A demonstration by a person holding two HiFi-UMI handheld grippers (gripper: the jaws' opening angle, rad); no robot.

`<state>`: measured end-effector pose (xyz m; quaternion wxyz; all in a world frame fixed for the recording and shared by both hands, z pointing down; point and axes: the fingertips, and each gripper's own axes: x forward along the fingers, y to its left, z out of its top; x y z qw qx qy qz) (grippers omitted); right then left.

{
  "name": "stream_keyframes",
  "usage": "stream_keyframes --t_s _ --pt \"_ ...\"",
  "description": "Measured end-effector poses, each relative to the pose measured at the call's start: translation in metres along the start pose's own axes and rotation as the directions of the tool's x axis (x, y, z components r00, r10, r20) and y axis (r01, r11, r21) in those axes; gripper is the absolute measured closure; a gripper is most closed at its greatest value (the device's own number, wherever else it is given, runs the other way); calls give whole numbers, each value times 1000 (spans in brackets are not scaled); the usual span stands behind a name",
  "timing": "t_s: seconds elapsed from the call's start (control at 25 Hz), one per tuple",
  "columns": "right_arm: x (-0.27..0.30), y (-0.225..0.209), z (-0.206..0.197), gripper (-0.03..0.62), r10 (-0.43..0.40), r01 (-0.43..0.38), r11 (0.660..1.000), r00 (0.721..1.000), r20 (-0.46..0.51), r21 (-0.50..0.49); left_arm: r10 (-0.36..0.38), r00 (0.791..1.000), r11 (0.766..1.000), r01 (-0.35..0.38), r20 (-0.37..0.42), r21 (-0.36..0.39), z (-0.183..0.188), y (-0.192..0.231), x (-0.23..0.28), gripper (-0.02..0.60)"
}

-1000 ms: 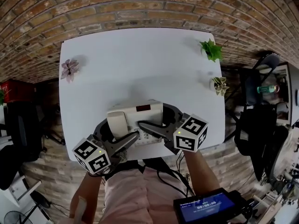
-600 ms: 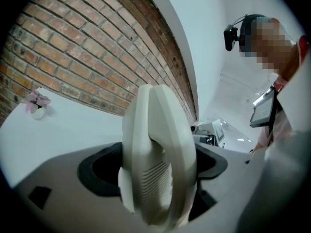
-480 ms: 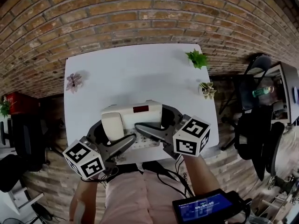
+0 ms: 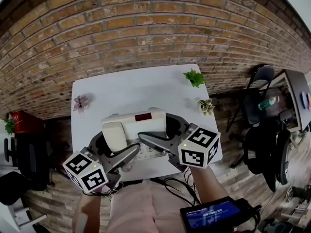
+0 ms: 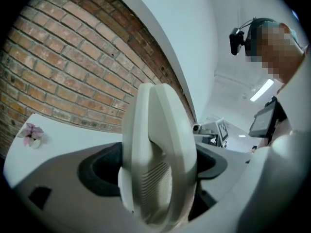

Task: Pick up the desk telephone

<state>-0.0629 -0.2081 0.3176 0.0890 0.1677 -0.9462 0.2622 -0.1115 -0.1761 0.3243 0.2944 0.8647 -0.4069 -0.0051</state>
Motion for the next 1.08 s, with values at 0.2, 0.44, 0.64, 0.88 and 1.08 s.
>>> stream_keyframes --t_s 0.2,0.44,0.64,0.88,1.08 --pt "-6 7 16 263 -8 9 1000 1000 21 -25 -11 1000 1000 11 15 4 13 -7 0 138" --pt "-8 8 20 264 -12 14 999 999 31 -38 -20 1000 1000 20 17 14 16 -10 0 139" --pt "-11 11 21 264 -16 18 999 999 38 -47 -28 999 999 27 19 23 17 -12 -1 140" --pt "-15 13 21 264 -23 26 998 999 46 -50 -35 999 999 34 21 30 17 -16 -2 140" --pt "-16 12 18 264 -26 28 998 998 49 -48 -36 999 999 35 20 32 15 -17 -1 140"
